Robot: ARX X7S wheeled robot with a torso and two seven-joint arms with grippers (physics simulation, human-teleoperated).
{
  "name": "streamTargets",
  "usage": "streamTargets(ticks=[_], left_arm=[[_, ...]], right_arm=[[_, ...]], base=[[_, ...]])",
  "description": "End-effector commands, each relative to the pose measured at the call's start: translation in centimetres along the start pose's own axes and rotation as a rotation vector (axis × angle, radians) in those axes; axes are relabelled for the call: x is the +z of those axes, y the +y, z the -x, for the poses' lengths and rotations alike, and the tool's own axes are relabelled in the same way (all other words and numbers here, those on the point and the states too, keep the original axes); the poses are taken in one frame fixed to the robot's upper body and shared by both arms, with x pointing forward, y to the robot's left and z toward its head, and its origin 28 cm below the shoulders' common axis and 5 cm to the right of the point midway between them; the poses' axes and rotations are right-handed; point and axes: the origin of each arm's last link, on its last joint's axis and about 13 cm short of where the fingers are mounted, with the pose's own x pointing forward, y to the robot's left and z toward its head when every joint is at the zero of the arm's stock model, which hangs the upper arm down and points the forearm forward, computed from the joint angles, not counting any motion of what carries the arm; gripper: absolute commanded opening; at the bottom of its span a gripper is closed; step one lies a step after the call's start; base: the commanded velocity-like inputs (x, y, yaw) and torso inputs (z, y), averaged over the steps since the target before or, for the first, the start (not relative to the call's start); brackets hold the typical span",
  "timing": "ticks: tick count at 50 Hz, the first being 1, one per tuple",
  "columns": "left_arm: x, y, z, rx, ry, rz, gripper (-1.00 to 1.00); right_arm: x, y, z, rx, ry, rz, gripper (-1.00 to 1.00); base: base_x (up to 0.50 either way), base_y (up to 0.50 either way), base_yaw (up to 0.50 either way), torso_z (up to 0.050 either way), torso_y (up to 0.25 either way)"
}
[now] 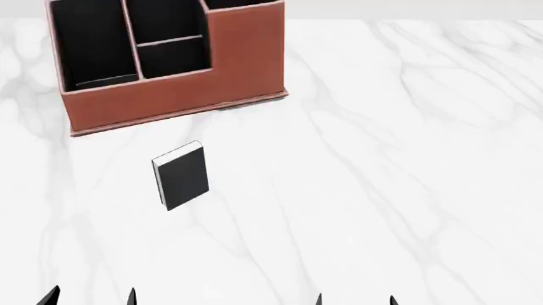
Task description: Pick up the book and place it in the left compartment of the caddy.
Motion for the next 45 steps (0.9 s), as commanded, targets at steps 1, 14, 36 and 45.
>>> streamTargets(ticks=[1, 14, 36, 45], left_arm=[[0.0, 0.0, 0.0, 0.0, 0.0, 0.0, 1.0], [0.0, 0.0, 0.0, 0.003, -0.006, 0.004, 1.0], [2.6, 0.2, 2.0, 0.034, -0.12, -0.003, 1.0], [4.6, 0.5, 3.8, 0.075, -0.231, -0.006, 1.0]], right_arm=[[0.0, 0.0, 0.0, 0.002, 0.001, -0.004, 1.0], [0.1, 0.0, 0.0, 0.005, 0.0, -0.004, 1.0], [2.7, -0.2, 1.7, -0.005, -0.124, -0.022, 1.0], [4.7, -0.5, 3.3, -0.025, -0.23, -0.032, 1.0]], base=[[0.0, 0.0, 0.0, 0.0, 0.0], [0.0, 0.0, 0.0, 0.0, 0.0], [0.0, 0.0, 0.0, 0.0, 0.0], [0.0, 0.0, 0.0, 0.0, 0.0]])
